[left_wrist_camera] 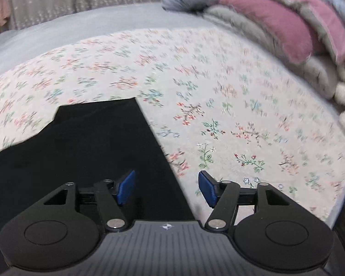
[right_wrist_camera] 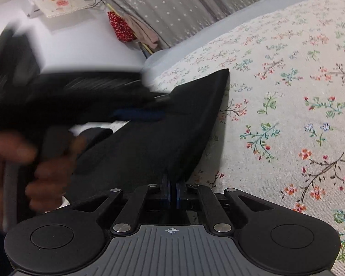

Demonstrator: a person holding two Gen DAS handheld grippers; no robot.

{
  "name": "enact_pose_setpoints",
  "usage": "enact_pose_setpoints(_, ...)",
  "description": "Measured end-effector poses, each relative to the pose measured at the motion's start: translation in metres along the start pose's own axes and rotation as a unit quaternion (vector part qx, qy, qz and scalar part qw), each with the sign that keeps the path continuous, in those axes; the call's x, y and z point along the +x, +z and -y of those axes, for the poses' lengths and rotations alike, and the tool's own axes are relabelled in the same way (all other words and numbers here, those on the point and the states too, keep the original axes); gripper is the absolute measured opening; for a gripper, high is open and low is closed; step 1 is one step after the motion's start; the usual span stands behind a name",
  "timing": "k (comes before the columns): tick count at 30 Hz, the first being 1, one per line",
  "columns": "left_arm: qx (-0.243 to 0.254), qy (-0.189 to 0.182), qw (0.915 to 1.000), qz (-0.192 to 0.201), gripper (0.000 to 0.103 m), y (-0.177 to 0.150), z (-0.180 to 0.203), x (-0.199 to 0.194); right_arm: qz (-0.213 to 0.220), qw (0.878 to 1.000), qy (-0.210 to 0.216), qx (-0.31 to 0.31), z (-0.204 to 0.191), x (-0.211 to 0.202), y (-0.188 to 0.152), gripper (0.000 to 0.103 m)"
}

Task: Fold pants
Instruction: 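Close the right gripper on the pants edge while the left gripper brings its edge alongside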

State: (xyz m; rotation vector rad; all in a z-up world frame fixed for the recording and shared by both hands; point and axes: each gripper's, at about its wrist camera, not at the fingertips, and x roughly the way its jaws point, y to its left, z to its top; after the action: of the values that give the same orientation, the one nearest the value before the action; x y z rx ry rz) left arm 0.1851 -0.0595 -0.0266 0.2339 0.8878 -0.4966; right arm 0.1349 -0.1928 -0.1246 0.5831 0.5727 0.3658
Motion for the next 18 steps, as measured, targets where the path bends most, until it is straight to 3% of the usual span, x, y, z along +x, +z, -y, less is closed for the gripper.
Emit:
enact_pose_setpoints(3,0.050,0.055,0.9968,-0.030,0.089,0.015,0.020,0.029,0.001,1.000,0.000,-0.006,-0.003,-0.002,0.001,0.006)
enact_pose_setpoints(7,0.101,0.152,0.9801,-0.077,0.089,0.023,0.031,0.070,-0.009,1.000,0.006,0.017,0.005,-0.004,0.002,0.006)
enact_pose_setpoints(9,0.113,0.177,0.9747,-0.077,0.089,0.025,0.032,0.080,-0.021,0.999,0.021,0.041,0.013,-0.003,0.004,0.008)
enact_pose_setpoints(11,0.110,0.190,0.9729,-0.073,0.079,0.030,0.030,0.082,-0.038,0.997,0.033,0.066,0.025,-0.001,0.006,0.010)
enact_pose_setpoints(13,0.100,0.194,0.9729,-0.076,0.056,0.034,0.027,0.083,-0.054,0.995,0.028,0.085,0.035,0.003,0.004,0.013)
enact_pose_setpoints(14,0.100,0.199,0.9718,-0.078,0.051,0.033,0.025,0.085,-0.061,0.993,0.028,0.093,0.040,0.006,0.001,0.014)
enact_pose_setpoints(16,0.109,0.204,0.9697,-0.077,0.032,0.032,0.027,0.086,-0.062,0.993,0.033,0.099,0.046,0.009,-0.002,0.013)
enact_pose_setpoints(18,0.107,0.207,0.9700,-0.071,0.024,0.030,0.028,0.087,-0.058,0.994,0.024,0.086,0.042,0.007,0.000,0.007)
